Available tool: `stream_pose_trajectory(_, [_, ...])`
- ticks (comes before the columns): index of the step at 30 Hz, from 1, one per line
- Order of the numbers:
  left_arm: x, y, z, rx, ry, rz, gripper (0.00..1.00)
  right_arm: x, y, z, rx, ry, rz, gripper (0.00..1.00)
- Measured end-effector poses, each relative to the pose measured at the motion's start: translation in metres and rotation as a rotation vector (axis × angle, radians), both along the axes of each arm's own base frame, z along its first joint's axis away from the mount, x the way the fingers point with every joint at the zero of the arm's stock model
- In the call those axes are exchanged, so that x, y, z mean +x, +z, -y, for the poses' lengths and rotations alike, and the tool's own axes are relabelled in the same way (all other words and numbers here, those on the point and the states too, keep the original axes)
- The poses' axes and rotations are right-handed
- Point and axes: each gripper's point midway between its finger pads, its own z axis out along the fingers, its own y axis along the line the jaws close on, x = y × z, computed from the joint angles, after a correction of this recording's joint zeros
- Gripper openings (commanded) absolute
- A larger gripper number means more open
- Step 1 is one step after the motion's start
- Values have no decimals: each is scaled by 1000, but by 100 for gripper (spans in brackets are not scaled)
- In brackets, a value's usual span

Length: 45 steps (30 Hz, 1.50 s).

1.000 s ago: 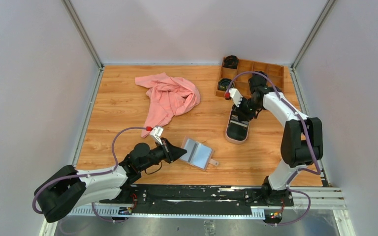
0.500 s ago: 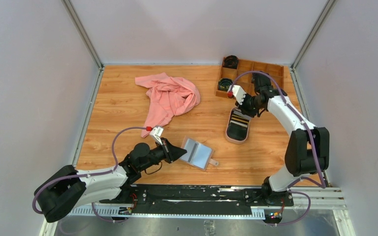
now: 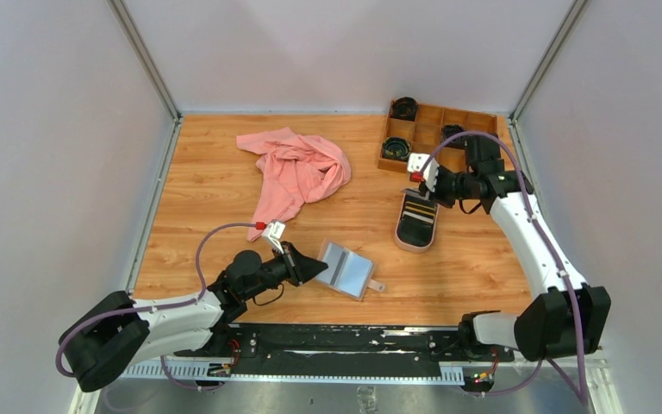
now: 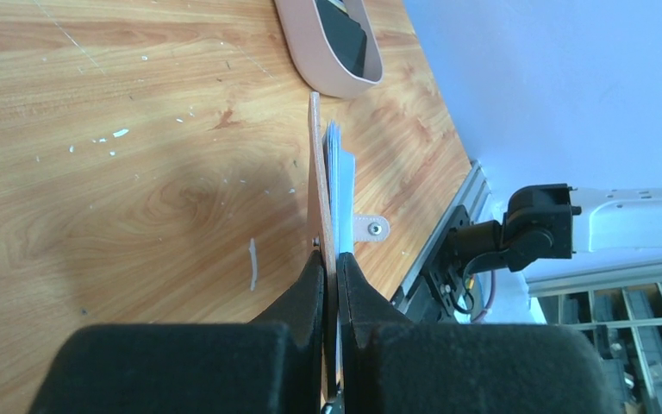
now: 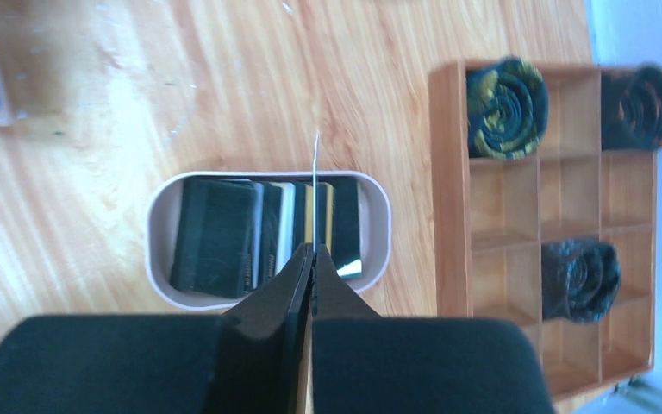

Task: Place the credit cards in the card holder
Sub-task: Pick up the credit card from the storage box, then insert the credit card into the card holder.

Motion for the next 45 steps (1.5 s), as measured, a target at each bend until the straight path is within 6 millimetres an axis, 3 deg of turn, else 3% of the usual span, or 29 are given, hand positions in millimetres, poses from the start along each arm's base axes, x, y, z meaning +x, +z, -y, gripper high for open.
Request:
stream_pose_trajectory(10, [-6,-8,4,-20,-56,-103,0,-77,3,-31,46,370,37,0])
stream_pose_trajectory(20, [-9,-11,16,-38,-148,-211,0,-153,-8,-83,64,712,23,0])
stream_pose_trajectory(29, [-8,-10,16,-87,-179,-286,0,-180,-16,-109,71,845,38,0])
stream_pose_trajectory(38, [-9,-22,23,-173,-216,-449,0,-191,-22,-109,58,911,99,0])
stream_pose_trajectory(45, [-9,-39,36,-235,-262,-637,0,-199,-48,-110,-28,989,151,0])
